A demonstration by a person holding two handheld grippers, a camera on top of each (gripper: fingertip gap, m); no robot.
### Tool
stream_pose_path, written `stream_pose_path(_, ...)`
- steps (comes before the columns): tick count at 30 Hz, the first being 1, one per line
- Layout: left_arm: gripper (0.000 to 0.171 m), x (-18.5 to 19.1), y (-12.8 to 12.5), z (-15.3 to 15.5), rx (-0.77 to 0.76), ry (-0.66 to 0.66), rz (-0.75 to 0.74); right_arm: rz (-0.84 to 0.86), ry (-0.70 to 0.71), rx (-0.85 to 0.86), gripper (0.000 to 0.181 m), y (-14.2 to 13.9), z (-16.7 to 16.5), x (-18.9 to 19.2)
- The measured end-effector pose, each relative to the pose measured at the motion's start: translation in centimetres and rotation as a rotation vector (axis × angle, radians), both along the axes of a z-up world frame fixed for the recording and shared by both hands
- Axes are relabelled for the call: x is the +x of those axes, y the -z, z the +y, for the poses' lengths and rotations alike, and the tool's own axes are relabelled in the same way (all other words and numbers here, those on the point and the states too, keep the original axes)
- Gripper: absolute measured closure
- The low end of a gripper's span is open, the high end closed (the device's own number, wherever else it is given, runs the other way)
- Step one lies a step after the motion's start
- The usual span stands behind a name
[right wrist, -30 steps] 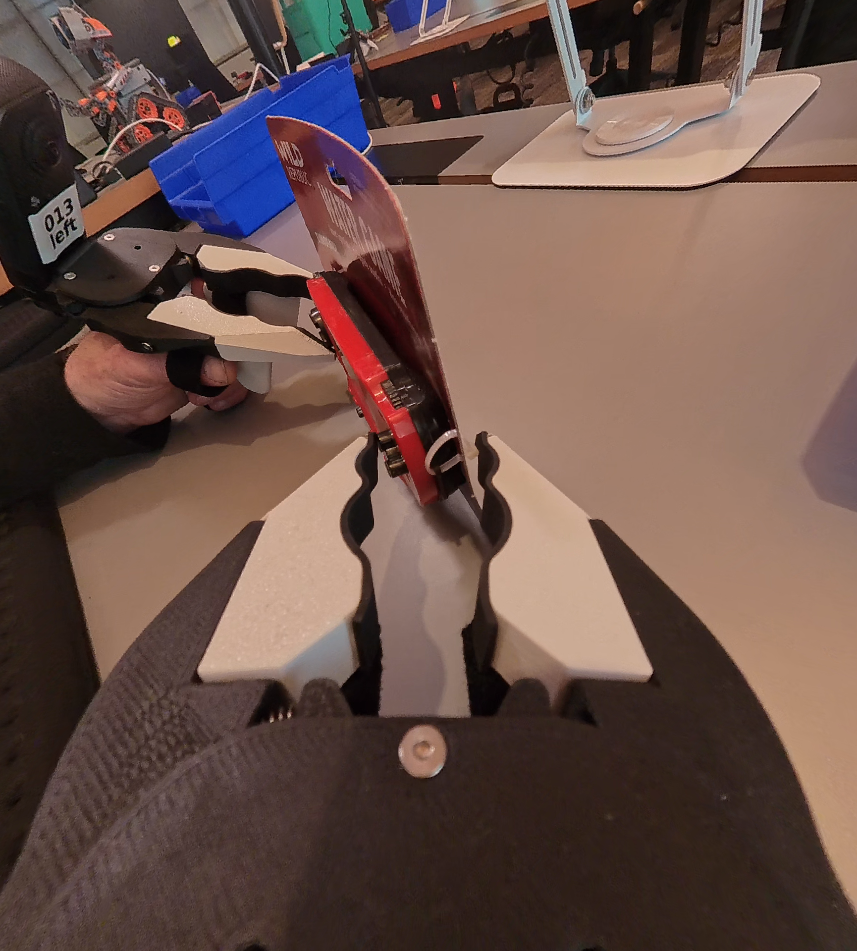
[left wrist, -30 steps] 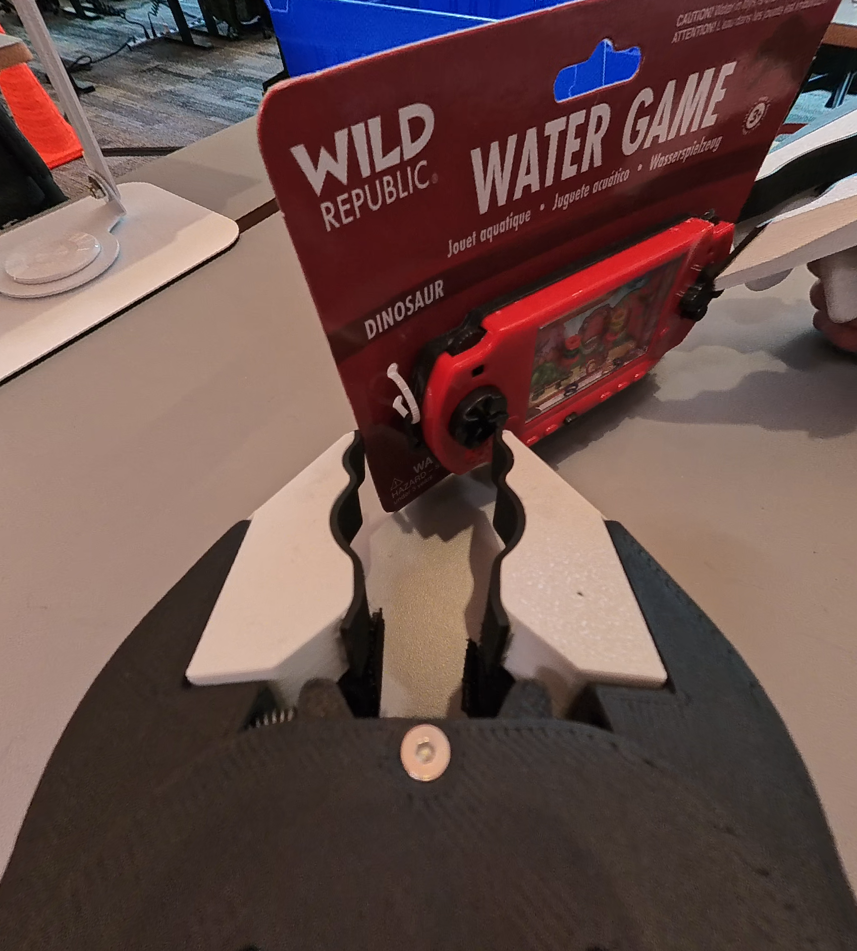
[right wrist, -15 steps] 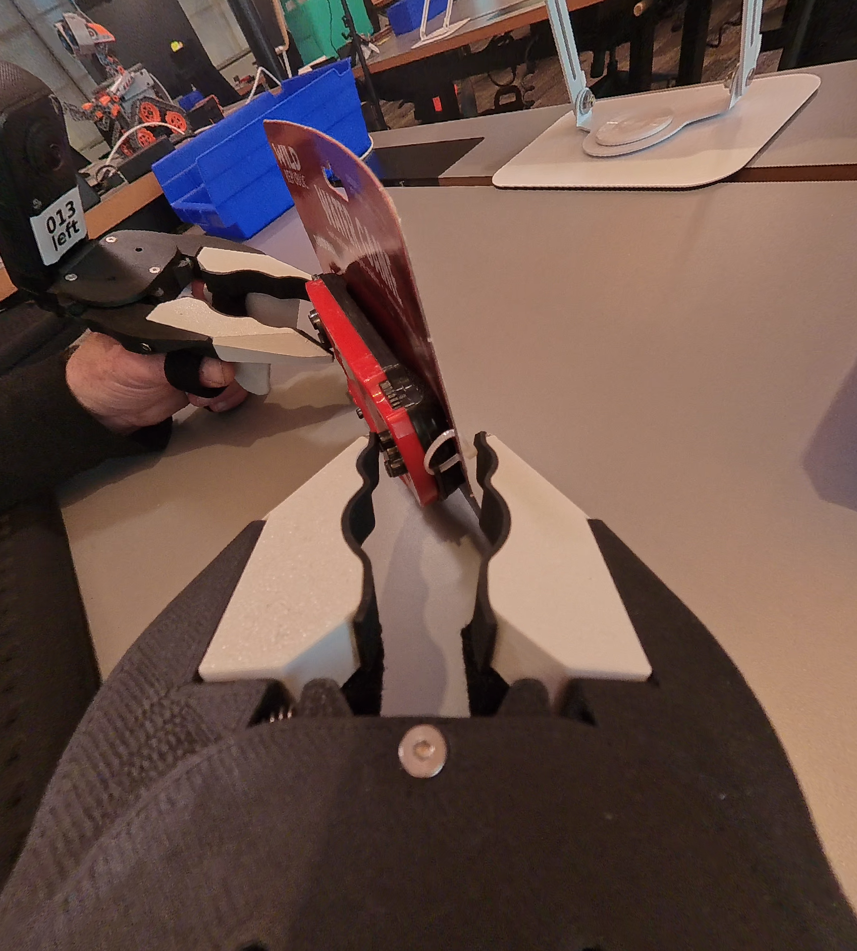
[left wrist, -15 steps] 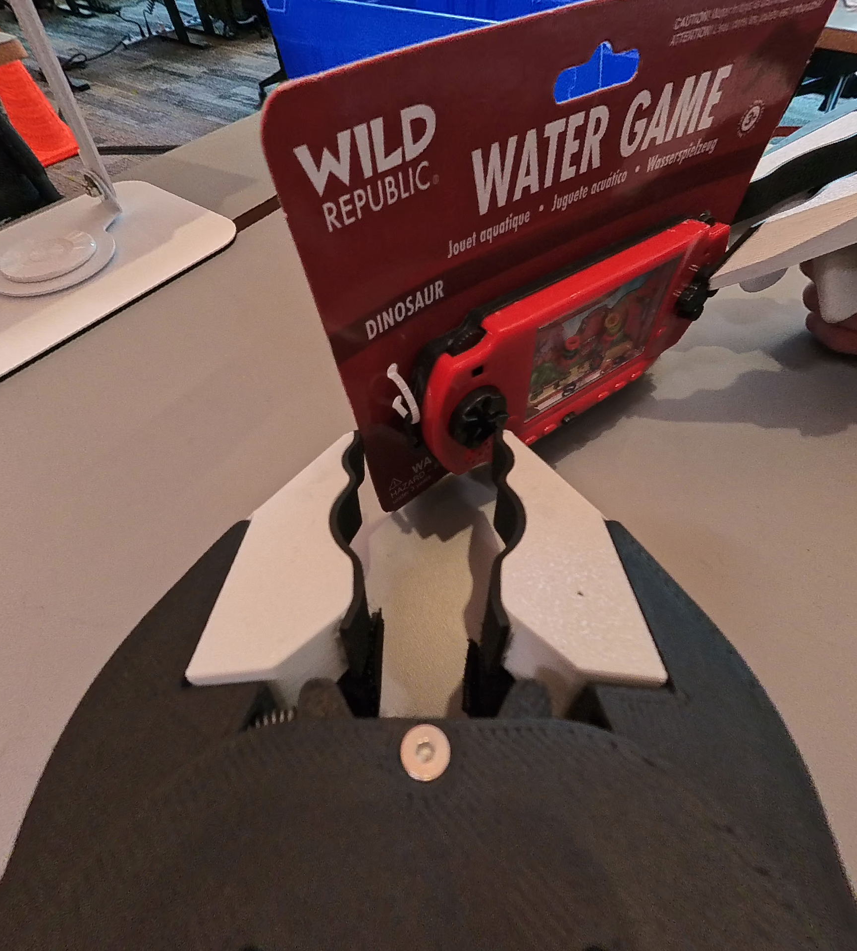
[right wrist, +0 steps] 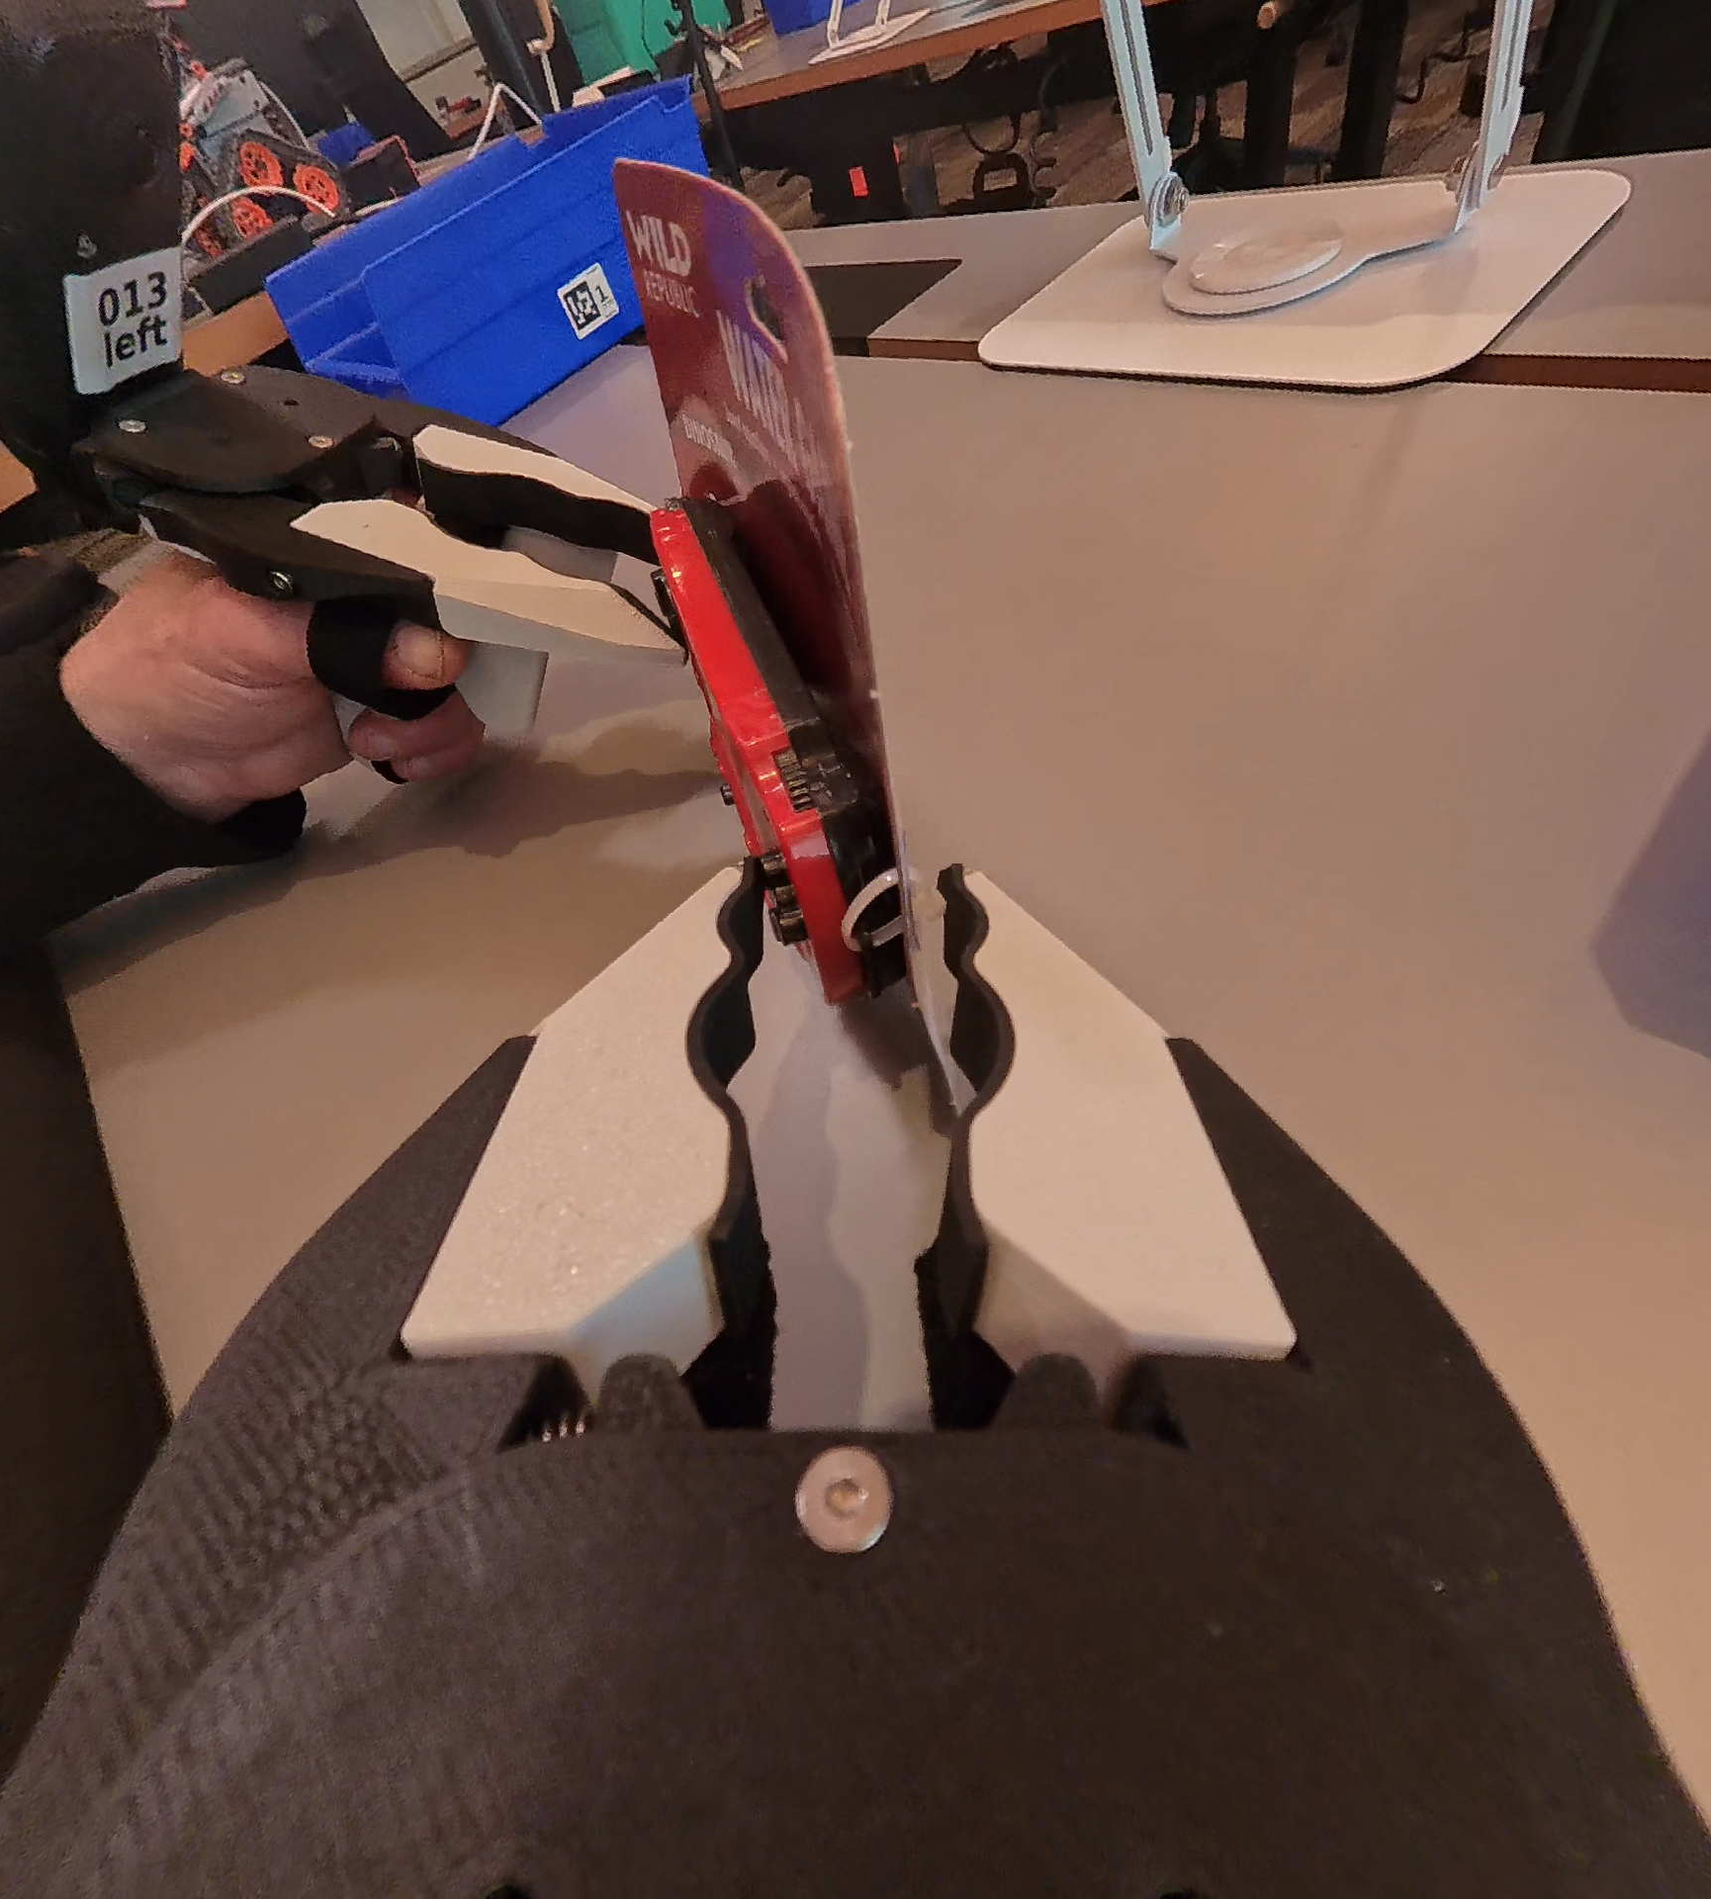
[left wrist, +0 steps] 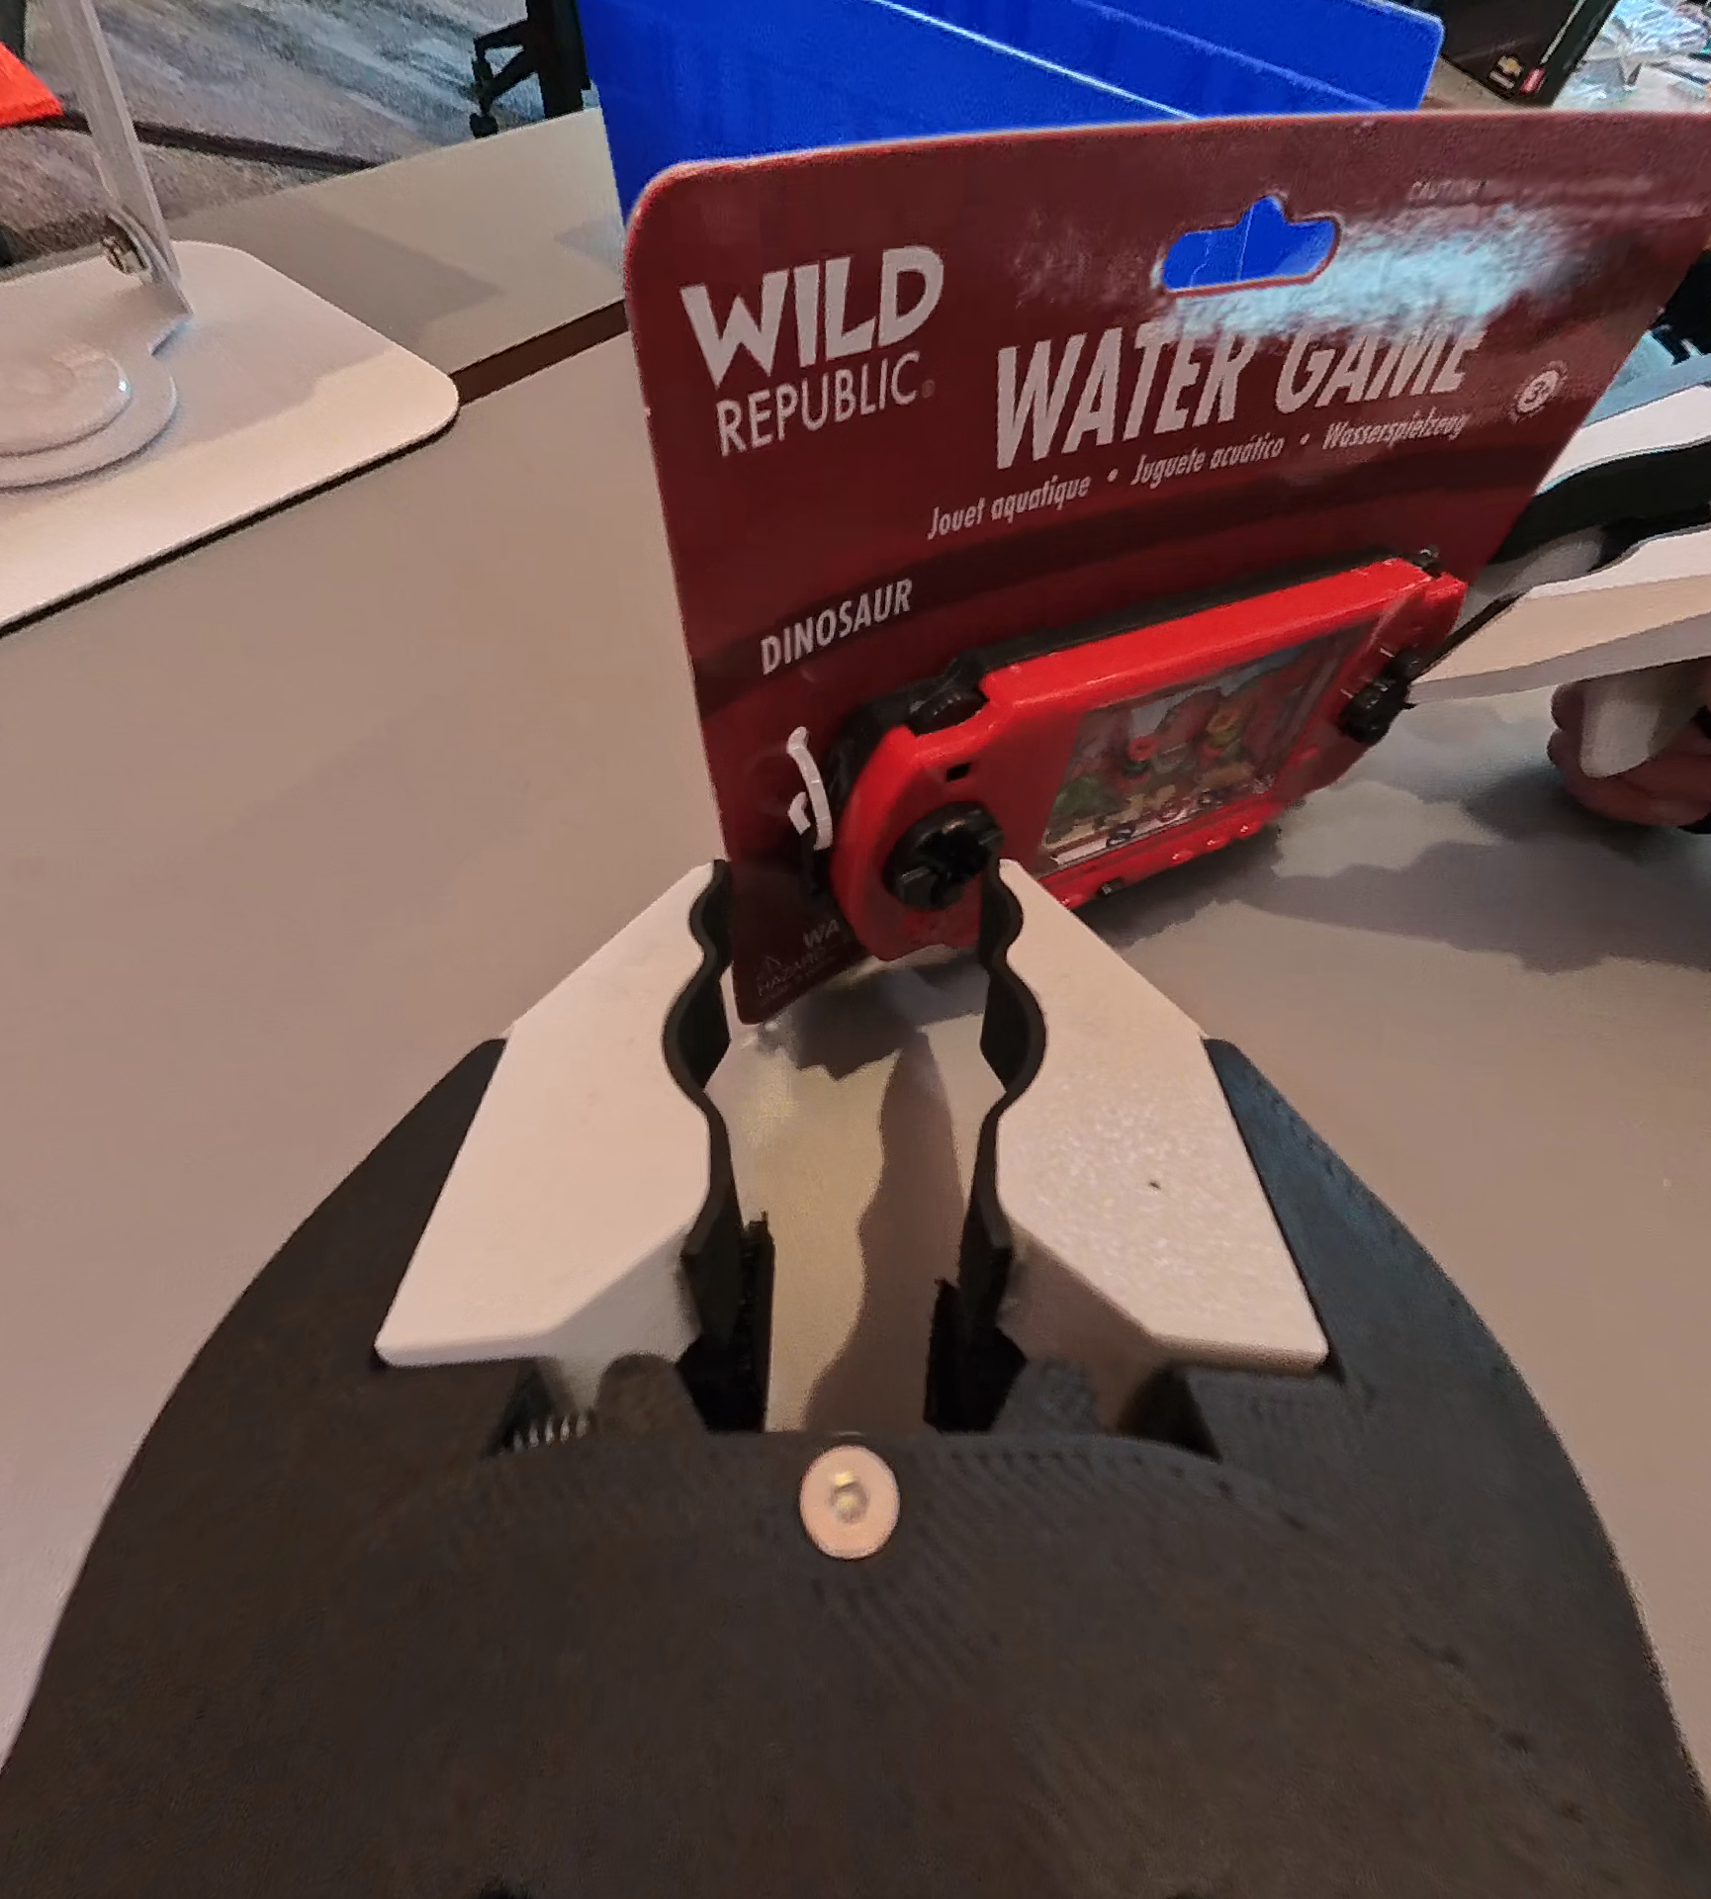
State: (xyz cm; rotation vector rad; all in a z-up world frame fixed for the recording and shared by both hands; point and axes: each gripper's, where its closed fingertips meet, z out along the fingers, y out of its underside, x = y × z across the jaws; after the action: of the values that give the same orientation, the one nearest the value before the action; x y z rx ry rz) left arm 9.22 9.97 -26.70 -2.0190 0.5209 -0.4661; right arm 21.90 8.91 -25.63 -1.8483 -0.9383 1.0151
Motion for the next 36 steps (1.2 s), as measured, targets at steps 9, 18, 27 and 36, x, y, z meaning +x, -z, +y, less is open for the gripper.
stream_pose_path(9, 0.128, 0.8, 0.0, 0.4, -0.014, 0.047, 0.027, 0.016, 0.046, -0.017, 0.148, 0.1, 1.0, 1.0)
stream_pose_path(18, 0.124, 0.3, -1.0, -0.9, -0.068, 0.224, -0.104, 0.009, -0.032, -0.006, 0.148, 0.1, 0.9, 0.8)
stream_pose_path(27, 0.133, 0.3, -0.9, 0.9, -0.049, 0.100, -0.116, 0.008, -0.014, -0.013, 0.149, 0.2, 1.3, 0.8)
stream_pose_path(36, 0.137, 0.3, -1.0, 1.2, -0.017, 0.078, -0.095, 0.004, -0.005, -0.016, 0.149, 0.3, 1.4, 0.8)
